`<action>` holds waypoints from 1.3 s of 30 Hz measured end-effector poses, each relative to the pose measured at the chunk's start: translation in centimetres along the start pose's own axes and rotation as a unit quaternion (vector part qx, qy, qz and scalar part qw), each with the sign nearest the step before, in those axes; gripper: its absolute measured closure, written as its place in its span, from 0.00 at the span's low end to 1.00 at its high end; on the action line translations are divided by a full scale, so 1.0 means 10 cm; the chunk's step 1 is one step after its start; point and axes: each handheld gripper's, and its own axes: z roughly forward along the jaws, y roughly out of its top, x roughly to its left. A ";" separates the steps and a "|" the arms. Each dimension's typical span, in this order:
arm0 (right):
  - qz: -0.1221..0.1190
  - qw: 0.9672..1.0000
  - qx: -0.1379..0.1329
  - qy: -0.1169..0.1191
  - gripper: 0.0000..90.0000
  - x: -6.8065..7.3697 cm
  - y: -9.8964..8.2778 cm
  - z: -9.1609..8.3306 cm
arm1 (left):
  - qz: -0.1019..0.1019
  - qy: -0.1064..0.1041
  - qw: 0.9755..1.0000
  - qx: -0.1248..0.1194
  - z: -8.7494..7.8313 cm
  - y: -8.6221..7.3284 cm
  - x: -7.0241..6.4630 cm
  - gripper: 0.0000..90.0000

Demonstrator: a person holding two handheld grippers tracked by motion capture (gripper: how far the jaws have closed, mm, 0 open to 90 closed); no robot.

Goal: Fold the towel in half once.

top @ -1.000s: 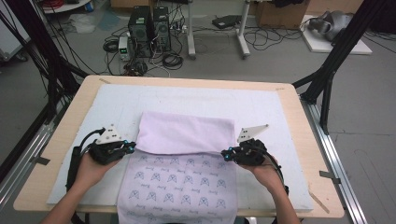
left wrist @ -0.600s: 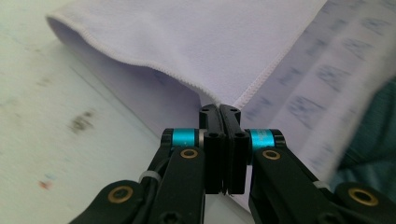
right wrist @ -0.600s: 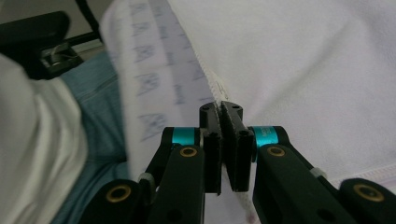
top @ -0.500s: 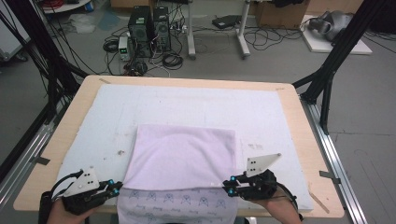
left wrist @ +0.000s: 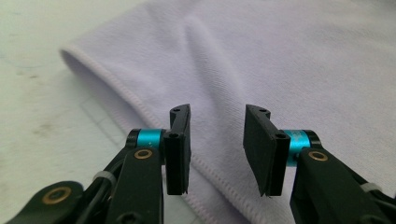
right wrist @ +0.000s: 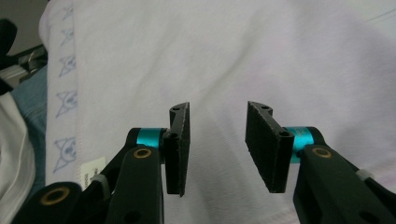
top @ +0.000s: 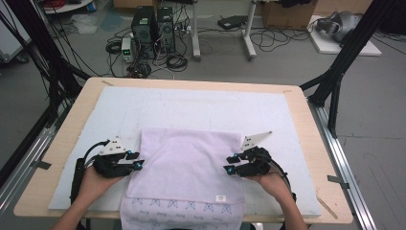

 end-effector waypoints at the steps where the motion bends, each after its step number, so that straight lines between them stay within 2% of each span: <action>1: -0.005 1.000 -0.004 0.006 0.66 0.04 -0.03 0.01 | 0.005 -0.004 1.000 0.003 0.01 -0.02 -0.03 0.68; 4: -0.021 1.000 -0.014 0.014 0.65 0.21 -0.12 0.00 | 0.017 -0.017 1.000 0.011 -0.02 -0.09 -0.13 0.68; 6: -0.022 1.000 -0.014 0.012 0.65 0.28 -0.18 0.01 | 0.020 -0.014 1.000 0.016 -0.04 -0.13 -0.16 0.68; 8: -0.023 1.000 -0.008 0.011 0.65 0.33 -0.23 0.04 | 0.016 -0.021 0.999 0.019 -0.06 -0.18 -0.18 0.68; 10: -0.028 1.000 -0.002 0.011 0.65 0.37 -0.28 0.07 | 0.013 -0.026 0.999 0.014 -0.08 -0.20 -0.21 0.67; 15: -0.034 0.999 -0.010 0.012 0.65 0.48 -0.33 0.06 | 0.037 -0.020 0.999 -0.001 -0.21 -0.22 -0.35 0.59; 17: -0.043 0.999 -0.009 0.006 0.65 0.52 -0.35 0.04 | 0.041 -0.024 0.999 -0.009 -0.26 -0.21 -0.38 0.59; 19: -0.042 0.999 -0.007 0.004 0.66 0.54 -0.36 0.03 | 0.044 -0.028 0.999 -0.015 -0.30 -0.20 -0.41 0.59; 21: -0.045 0.999 -0.006 0.005 0.66 0.55 -0.38 0.04 | 0.052 -0.036 0.998 -0.014 -0.29 -0.19 -0.43 0.62; 24: -0.045 0.999 0.002 0.006 0.66 0.56 -0.41 0.06 | 0.068 -0.049 0.996 0.006 -0.22 -0.22 -0.45 0.71; 27: -0.048 0.999 0.015 -0.004 0.67 0.56 -0.44 0.10 | 0.076 -0.053 0.995 0.033 -0.10 -0.28 -0.45 0.71; 28: -0.045 0.999 0.012 -0.005 0.69 0.56 -0.45 0.10 | 0.078 -0.054 0.995 0.035 -0.08 -0.30 -0.45 0.72; 29: -0.045 0.999 0.011 -0.007 0.73 0.56 -0.45 0.10 | 0.073 -0.058 0.995 0.027 -0.08 -0.31 -0.45 0.74; 30: -0.045 0.999 0.011 -0.013 0.79 0.56 -0.45 0.10 | 0.072 -0.064 0.995 0.025 -0.08 -0.32 -0.43 0.81; 32: -0.042 0.999 0.014 -0.014 0.89 0.56 -0.44 0.11 | 0.076 -0.060 0.995 0.023 -0.08 -0.32 -0.44 0.95; 33: -0.036 0.999 0.015 -0.011 0.94 0.55 -0.44 0.11 | 0.079 -0.060 0.995 0.026 -0.08 -0.31 -0.45 0.97; 35: -0.029 0.999 0.014 -0.006 0.97 0.54 -0.42 0.12 | 0.083 -0.052 0.995 0.026 -0.10 -0.29 -0.46 0.98; 37: -0.032 0.999 0.015 -0.008 0.97 0.54 -0.40 0.09 | 0.077 -0.050 0.996 0.015 -0.16 -0.27 -0.46 0.98; 39: -0.030 1.000 -0.001 -0.005 0.97 0.57 -0.36 0.02 | 0.071 -0.051 0.996 0.002 -0.26 -0.24 -0.46 0.98</action>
